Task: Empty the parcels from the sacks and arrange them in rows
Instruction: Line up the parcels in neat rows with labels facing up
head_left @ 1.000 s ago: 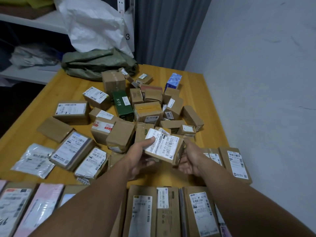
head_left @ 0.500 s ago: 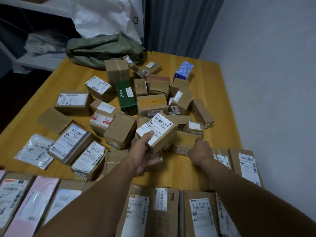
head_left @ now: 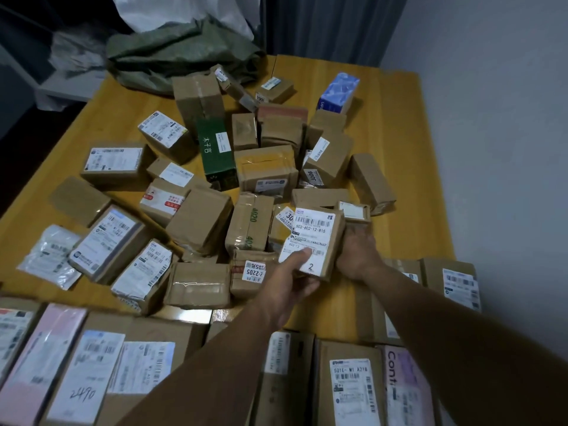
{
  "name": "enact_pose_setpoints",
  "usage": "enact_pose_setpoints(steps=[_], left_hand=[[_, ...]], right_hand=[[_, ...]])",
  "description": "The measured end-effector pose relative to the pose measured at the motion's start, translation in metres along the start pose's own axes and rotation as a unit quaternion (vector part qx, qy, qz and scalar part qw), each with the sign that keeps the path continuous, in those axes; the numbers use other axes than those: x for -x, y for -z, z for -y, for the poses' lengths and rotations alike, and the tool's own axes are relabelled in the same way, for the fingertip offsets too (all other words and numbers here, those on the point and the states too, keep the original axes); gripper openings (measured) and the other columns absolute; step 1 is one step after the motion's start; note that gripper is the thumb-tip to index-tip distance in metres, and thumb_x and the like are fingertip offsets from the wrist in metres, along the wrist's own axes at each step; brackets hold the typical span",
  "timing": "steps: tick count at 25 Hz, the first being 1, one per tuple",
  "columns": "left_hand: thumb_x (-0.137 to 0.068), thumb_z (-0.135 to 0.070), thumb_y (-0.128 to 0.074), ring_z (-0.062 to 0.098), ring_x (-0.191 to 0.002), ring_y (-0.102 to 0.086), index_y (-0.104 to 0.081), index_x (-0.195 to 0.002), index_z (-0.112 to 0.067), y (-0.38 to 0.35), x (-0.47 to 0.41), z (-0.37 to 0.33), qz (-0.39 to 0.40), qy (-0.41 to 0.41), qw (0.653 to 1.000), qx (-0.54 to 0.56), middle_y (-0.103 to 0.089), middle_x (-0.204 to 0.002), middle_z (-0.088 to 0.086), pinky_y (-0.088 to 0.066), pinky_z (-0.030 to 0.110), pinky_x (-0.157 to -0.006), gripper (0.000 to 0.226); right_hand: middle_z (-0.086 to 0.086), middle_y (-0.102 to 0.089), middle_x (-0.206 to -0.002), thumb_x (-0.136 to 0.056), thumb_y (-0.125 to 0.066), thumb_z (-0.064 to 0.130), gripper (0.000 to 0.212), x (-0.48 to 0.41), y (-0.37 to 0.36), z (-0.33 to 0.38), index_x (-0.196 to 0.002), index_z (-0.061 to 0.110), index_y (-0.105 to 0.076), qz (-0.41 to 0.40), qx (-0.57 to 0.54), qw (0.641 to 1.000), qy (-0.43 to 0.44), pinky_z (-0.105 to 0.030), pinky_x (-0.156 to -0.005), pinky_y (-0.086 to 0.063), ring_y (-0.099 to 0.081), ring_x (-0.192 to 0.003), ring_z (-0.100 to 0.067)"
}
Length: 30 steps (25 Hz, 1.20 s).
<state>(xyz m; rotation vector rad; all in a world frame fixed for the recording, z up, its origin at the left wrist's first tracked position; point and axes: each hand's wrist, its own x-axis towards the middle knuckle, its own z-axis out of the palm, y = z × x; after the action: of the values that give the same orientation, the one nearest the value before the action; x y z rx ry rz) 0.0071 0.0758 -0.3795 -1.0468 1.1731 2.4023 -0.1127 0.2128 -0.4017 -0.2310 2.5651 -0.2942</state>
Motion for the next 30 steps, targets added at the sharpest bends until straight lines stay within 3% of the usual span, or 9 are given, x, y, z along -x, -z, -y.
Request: enact_pose_setpoints(steps=[5, 10, 14, 16, 19, 21, 24, 27, 30], left_hand=[[-0.089, -0.028, -0.07, 0.018, -0.099, -0.069, -0.07, -0.118, -0.015, -0.008, -0.005, 0.006, -0.013, -0.01, 0.999, -0.035, -0.076, -0.107, 0.002, -0.053, 0.038, -0.094, 0.032], [-0.064, -0.051, -0.084, 0.02, -0.108, -0.069, -0.065, -0.122, -0.021, 0.002, -0.006, 0.01, -0.072, -0.06, 0.992, -0.083, -0.076, -0.107, -0.002, -0.044, 0.045, -0.106, 0.068], [-0.056, -0.063, -0.084, 0.019, -0.112, -0.065, -0.064, -0.123, -0.027, 0.007, -0.004, 0.007, -0.11, -0.101, 0.986, -0.067, -0.075, -0.109, -0.007, -0.043, 0.045, -0.107, 0.079], [-0.049, -0.073, -0.082, 0.022, -0.115, -0.064, -0.065, -0.123, -0.032, 0.007, 0.0, 0.005, -0.113, -0.118, 0.985, -0.057, -0.074, -0.113, -0.007, -0.043, 0.048, -0.108, 0.086], [-0.051, -0.079, -0.077, 0.025, -0.116, -0.064, -0.064, -0.127, -0.031, 0.004, 0.007, -0.001, -0.1, -0.122, 0.986, -0.05, -0.073, -0.117, -0.003, -0.044, 0.049, -0.105, 0.091], [-0.057, -0.078, -0.074, 0.028, -0.114, -0.065, -0.065, -0.125, -0.028, 0.001, 0.014, -0.005, -0.084, -0.125, 0.988, -0.034, -0.073, -0.115, 0.001, -0.047, 0.049, -0.102, 0.085], [-0.074, -0.07, -0.066, 0.029, -0.11, -0.067, -0.066, -0.12, -0.032, 0.0, 0.019, -0.012, -0.082, -0.151, 0.985, -0.021, -0.074, -0.112, 0.002, -0.052, 0.049, -0.098, 0.06], [-0.077, -0.068, -0.065, 0.023, -0.107, -0.067, -0.065, -0.122, -0.032, -0.001, 0.027, -0.015, -0.075, -0.163, 0.983, -0.024, -0.073, -0.114, -0.001, -0.053, 0.044, -0.092, 0.057], [-0.074, -0.067, -0.069, 0.024, -0.112, -0.063, -0.062, -0.126, -0.026, 0.003, 0.032, -0.004, -0.073, -0.136, 0.987, -0.049, -0.071, -0.117, 0.0, -0.049, 0.045, -0.1, 0.067]], right_hand=[[-0.011, -0.02, -0.159, -0.084, -0.068, 0.02, 0.087, -0.013, -0.005, -0.014, -0.157, 0.022, -0.02, 0.023, 0.05, 0.998, 0.034, -0.05, -0.114, -0.036, -0.027, -0.143, -0.038], [-0.008, -0.037, -0.146, -0.076, -0.082, 0.023, 0.085, -0.016, -0.009, -0.012, -0.147, 0.021, -0.036, -0.032, 0.068, 0.996, 0.056, -0.047, -0.1, -0.05, -0.046, -0.129, -0.033], [-0.009, -0.039, -0.143, -0.074, -0.083, 0.036, 0.088, -0.012, 0.014, -0.004, -0.147, 0.017, -0.036, -0.032, 0.064, 0.996, 0.057, -0.045, -0.101, -0.048, -0.043, -0.131, -0.034], [-0.01, -0.042, -0.137, -0.075, -0.08, 0.033, 0.078, -0.006, 0.031, -0.003, -0.141, 0.015, -0.042, -0.031, 0.038, 0.998, 0.045, -0.042, -0.092, -0.05, -0.047, -0.126, -0.034], [-0.01, -0.049, -0.126, -0.069, -0.083, 0.032, 0.07, 0.01, 0.054, -0.003, -0.127, 0.013, -0.048, -0.028, 0.006, 0.999, 0.015, -0.037, -0.075, -0.048, -0.056, -0.112, -0.033], [-0.009, -0.053, -0.122, -0.066, -0.085, 0.036, 0.075, 0.026, 0.063, -0.003, -0.128, 0.014, -0.049, -0.037, -0.006, 0.999, 0.005, -0.038, -0.077, -0.051, -0.059, -0.106, -0.031], [-0.006, -0.06, -0.115, -0.067, -0.084, 0.042, 0.071, 0.046, 0.071, -0.002, -0.125, 0.017, -0.052, -0.058, -0.107, 0.992, -0.041, -0.039, -0.084, -0.053, -0.062, -0.1, -0.027], [-0.002, -0.067, -0.104, -0.081, -0.075, 0.04, 0.035, 0.073, 0.069, -0.001, -0.104, 0.021, -0.058, -0.019, -0.263, 0.962, -0.071, -0.036, -0.083, -0.054, -0.065, -0.093, -0.022], [0.0, -0.068, -0.09, -0.09, -0.068, 0.037, 0.029, 0.101, 0.044, -0.005, -0.105, 0.014, -0.061, 0.043, -0.337, 0.934, -0.11, -0.028, -0.061, -0.048, -0.065, -0.08, -0.018]])
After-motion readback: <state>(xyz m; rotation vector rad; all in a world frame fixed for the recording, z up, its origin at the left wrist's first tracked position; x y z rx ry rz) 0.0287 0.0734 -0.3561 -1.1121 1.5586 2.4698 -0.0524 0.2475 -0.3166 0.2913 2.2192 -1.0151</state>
